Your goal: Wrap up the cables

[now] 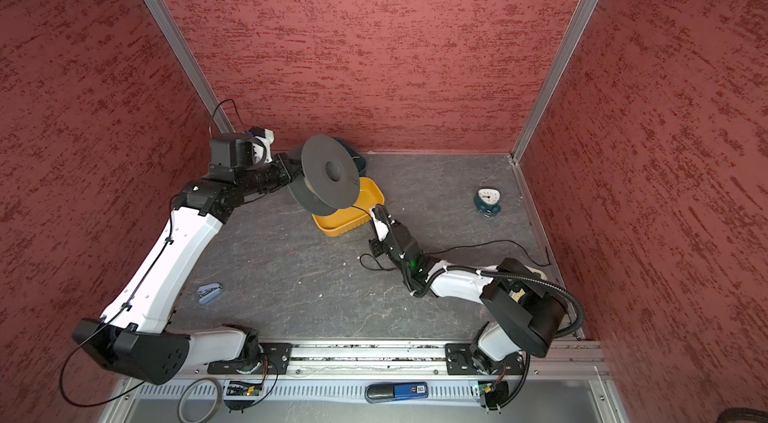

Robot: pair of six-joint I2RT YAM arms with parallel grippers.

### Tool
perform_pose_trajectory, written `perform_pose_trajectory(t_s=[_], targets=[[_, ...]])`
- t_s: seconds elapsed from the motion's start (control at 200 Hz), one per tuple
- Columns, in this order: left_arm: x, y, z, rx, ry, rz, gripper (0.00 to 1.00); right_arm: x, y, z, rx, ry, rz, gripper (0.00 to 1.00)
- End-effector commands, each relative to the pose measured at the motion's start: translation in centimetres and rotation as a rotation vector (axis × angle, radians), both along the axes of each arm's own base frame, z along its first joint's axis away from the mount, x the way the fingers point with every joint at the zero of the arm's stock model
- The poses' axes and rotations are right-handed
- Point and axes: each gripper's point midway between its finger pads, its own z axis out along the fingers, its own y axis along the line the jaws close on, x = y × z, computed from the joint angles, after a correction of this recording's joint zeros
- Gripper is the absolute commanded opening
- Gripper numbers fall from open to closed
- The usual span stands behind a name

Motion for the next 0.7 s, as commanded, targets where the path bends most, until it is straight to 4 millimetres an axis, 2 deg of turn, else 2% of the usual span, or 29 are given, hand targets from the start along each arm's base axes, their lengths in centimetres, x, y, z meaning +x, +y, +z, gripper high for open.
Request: perform_pose_trajectory(t_s=[0.0, 0.085, 0.235, 0.266, 0.426, 0.586, 0.696], targets=[[2.5, 1.2, 3.5, 0.04, -0.158, 0.136, 0.0, -0.7, 0.9, 2.1, -0.081, -0.124, -0.013, 0.0], [3.3, 0.6, 3.6, 0.117, -0.189, 0.178, 0.0, -1.9, 2.3, 2.9, -0.102, -0.151, 0.039, 0.0], [4.6, -1.2, 2.6, 0.287, -0.191, 0.202, 0.0, -3.5, 3.9, 4.2, -0.12, -0.174, 0.1, 0.0], [4.7, -1.6, 2.4, 0.334, -0.193, 0.206, 0.0, -4.0, 3.8, 5.7, -0.1, -0.192, 0.106, 0.0], [4.9, -2.7, 1.2, 0.538, -0.183, 0.23, 0.0, -5.6, 3.8, 8.7, -0.068, -0.216, 0.157, 0.0], [4.6, -3.7, 0.1, 0.69, -0.171, 0.225, 0.0, -6.3, 2.9, 12.4, 0.004, -0.235, 0.156, 0.0], [4.3, -4.5, -0.3, 0.744, -0.174, 0.215, 0.0, -6.4, 2.7, 14.0, 0.021, -0.254, 0.155, 0.0]])
